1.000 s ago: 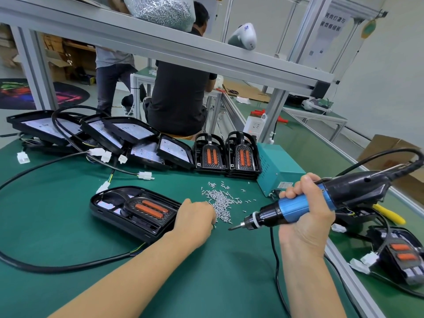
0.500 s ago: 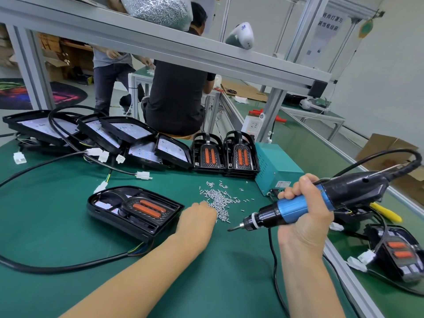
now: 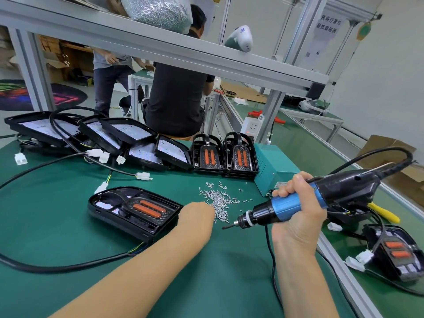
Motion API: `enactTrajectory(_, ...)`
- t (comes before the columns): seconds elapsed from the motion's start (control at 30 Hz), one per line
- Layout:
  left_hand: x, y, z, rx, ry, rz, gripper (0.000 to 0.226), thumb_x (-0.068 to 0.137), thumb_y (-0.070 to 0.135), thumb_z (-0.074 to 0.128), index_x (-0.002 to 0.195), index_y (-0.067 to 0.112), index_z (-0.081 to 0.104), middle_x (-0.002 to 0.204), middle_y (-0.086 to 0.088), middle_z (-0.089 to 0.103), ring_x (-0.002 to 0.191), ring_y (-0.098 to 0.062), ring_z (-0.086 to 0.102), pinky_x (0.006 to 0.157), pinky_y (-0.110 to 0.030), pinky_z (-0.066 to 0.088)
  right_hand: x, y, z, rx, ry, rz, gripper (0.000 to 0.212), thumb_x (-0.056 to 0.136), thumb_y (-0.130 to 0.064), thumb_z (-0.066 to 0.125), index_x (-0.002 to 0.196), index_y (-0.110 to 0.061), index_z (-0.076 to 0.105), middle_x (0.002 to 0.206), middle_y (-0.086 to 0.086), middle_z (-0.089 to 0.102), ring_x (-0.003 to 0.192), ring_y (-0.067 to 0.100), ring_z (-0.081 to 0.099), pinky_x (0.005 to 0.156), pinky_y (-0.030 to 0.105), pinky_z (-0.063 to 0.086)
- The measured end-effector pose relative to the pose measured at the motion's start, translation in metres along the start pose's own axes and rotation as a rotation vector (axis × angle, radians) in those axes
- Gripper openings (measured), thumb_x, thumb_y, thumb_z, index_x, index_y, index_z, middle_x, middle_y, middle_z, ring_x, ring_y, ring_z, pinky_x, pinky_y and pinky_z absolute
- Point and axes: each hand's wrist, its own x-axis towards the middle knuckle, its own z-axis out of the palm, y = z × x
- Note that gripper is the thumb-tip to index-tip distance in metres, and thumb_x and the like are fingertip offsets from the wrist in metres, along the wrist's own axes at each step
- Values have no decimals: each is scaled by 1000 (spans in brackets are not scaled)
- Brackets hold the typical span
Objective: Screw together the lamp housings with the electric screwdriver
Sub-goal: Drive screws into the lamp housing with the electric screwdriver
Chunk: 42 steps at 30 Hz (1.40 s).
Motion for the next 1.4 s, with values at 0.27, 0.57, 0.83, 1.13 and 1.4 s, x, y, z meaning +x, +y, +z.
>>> enactTrajectory(0.27, -13, -13, 7, -57, 48, -35, 31, 79, -13, 49, 103, 6, 56, 108, -13, 63, 99, -30, 61, 68, -31, 37, -3, 3, 3, -3, -21, -7, 13, 75, -7, 62, 80, -17, 56, 53, -5, 50, 47, 10, 50, 55, 20, 47)
enactTrajectory(0.57, -15, -8, 4, 13, 9, -56, 33, 76, -12, 50, 99, 9, 61, 104, -9, 65, 96, -27, 61, 64, -31, 40, -3, 4, 3, -7, -12, 21, 16, 72, -7, 65, 81, -17, 57, 60, -2, 48, 48, 11, 48, 55, 21, 46)
enactTrajectory(0.83, -18, -8, 1, 67, -86, -44, 35, 79, -10, 51, 106, 8, 63, 112, -8, 64, 103, -27, 61, 67, -30, 41, -6, 6, 4, -13, -23, 23, 14, 74, -6, 64, 81, -17, 56, 55, -4, 49, 47, 10, 50, 55, 21, 47)
enactTrajectory(1.13, -34, -23, -4, -707, 180, -37, 8, 80, 12, 54, 75, 15, 60, 73, 1, 64, 68, -17, 59, 63, -29, 46, -3, -5, 12, 74, -39, 71, 13, 72, -10, 63, 78, -19, 55, 56, -6, 47, 48, 9, 47, 55, 20, 45)
enactTrajectory(1.4, -49, -79, -37, -1849, 192, -130, 13, 84, -7, 61, 83, 2, 70, 67, -8, 67, 54, -9, 60, 53, -18, 53, -2, -5, 45, 265, -51, 126, 12, 87, -11, 58, 81, -18, 51, 57, -8, 49, 48, 7, 48, 57, 21, 47)
